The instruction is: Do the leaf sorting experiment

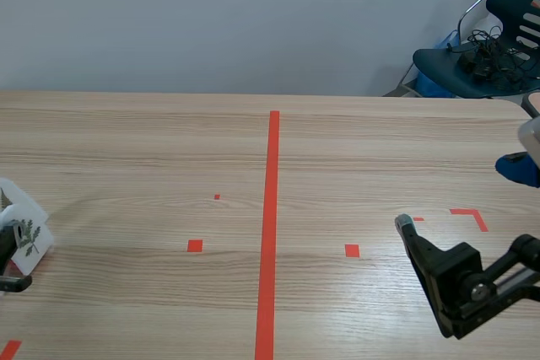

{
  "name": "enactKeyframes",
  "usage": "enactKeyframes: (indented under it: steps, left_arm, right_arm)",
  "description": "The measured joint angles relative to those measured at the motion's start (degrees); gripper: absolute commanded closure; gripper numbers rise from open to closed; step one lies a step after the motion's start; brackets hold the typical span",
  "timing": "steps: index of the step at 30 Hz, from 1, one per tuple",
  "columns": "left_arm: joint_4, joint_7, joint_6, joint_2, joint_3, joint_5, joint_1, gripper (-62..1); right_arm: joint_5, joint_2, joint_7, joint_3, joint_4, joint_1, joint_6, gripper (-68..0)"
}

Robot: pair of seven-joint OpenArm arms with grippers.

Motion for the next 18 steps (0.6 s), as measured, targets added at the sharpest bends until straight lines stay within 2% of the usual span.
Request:
enactKeyframes:
  steps: [3, 6, 11, 12, 14, 17, 18]
  left_arm:
    - [0.37, -0.02, -0.09, 0.02, 0.0, -0.11, 0.15, -32.6]
    - [3.02, 0.24, -1.62, 0.0, -0.22, -5.03, 1.01, -38.7]
    - [15.41, 5.68, -10.08, -0.83, -5.46, -10.25, 4.33, -40.5]
    - [18.49, 7.48, -12.09, -1.22, -6.93, -12.52, 5.03, -40.8]
    - [24.83, 10.69, -15.28, -1.6, -9.94, -16.61, 6.32, -46.9]
    - [33.03, 14.19, -19.32, -1.97, -12.2, -20.17, 8.48, -62.3]
    - [35.19, 15.28, -20.76, -2.08, -12.17, -21.03, 9.44, -62.3]
  right_arm:
    - [0.0, 0.0, 0.0, 0.0, 0.0, 0.0, 0.0, -67.9]
    - [0.0, 0.0, 0.0, 0.0, 0.0, 0.0, 0.0, -67.9]
    - [0.02, 0.0, 0.0, 0.0, 0.0, 0.0, 0.0, -67.9]
    - [0.02, 0.0, 0.0, 0.0, 0.0, 0.0, 0.0, -67.9]
    - [0.02, 0.0, 0.0, 0.0, 0.0, 0.0, 0.0, -67.9]
    - [0.07, -0.02, 0.0, 0.74, 0.0, 0.0, 0.02, -67.9]
    - [0.57, 0.0, 0.0, 1.36, 0.0, 0.0, 0.0, -67.9]
